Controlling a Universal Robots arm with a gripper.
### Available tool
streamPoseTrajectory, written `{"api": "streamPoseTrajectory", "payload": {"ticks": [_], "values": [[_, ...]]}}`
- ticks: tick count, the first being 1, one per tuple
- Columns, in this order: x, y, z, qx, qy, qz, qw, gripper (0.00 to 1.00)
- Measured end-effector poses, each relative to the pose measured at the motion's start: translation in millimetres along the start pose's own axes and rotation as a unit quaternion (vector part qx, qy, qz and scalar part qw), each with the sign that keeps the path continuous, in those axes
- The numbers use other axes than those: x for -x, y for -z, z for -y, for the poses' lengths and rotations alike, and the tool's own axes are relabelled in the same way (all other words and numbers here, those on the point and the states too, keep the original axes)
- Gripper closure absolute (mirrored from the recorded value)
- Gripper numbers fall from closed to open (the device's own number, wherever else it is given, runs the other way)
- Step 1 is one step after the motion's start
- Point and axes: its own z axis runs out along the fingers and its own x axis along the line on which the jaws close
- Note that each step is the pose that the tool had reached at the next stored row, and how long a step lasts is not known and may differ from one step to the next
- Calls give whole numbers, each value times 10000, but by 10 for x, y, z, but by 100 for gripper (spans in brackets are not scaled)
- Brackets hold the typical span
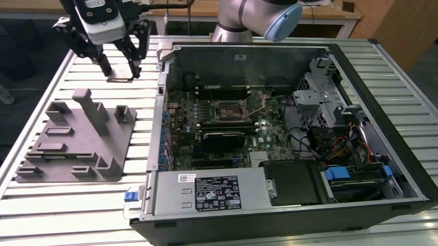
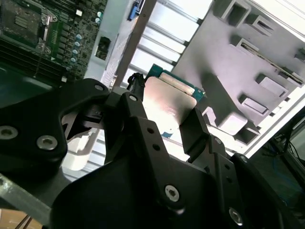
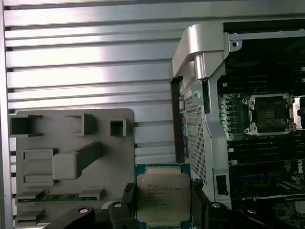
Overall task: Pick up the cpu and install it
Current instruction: 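Pick up the cpu and move it towards the insertion slot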
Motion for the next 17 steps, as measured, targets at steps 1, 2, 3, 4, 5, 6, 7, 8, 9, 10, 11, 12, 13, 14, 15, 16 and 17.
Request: {"api": "streamPoseTrajectory", "payload": {"ticks": [1,2,3,4,5,6,7,8,9,10,11,12,13,14,15,16,17], "values": [[27,-1,-3,0,0,0,10000,45],[53,-2,-7,0,0,0,10000,45],[77,-4,-10,0,0,0,10000,45],[102,-5,-13,0,0,0,10000,45],[126,-6,-16,0,1,0,10000,45],[150,-7,-19,0,1,0,10000,45],[174,-8,-22,0,0,0,10000,45],[199,-10,-26,0,0,0,10000,45],[225,-12,-29,0,0,0,10000,45],[250,-12,-32,0,0,0,10000,45],[274,-13,-35,-1,0,-1,10000,45],[299,-15,-39,0,0,0,10000,45],[323,-16,-42,0,0,0,10000,45],[348,-17,-45,0,0,0,10000,45],[374,-18,-48,0,0,0,10000,45],[401,-20,-52,0,1,0,10000,45],[425,-23,-56,0,0,0,10000,45]]}}
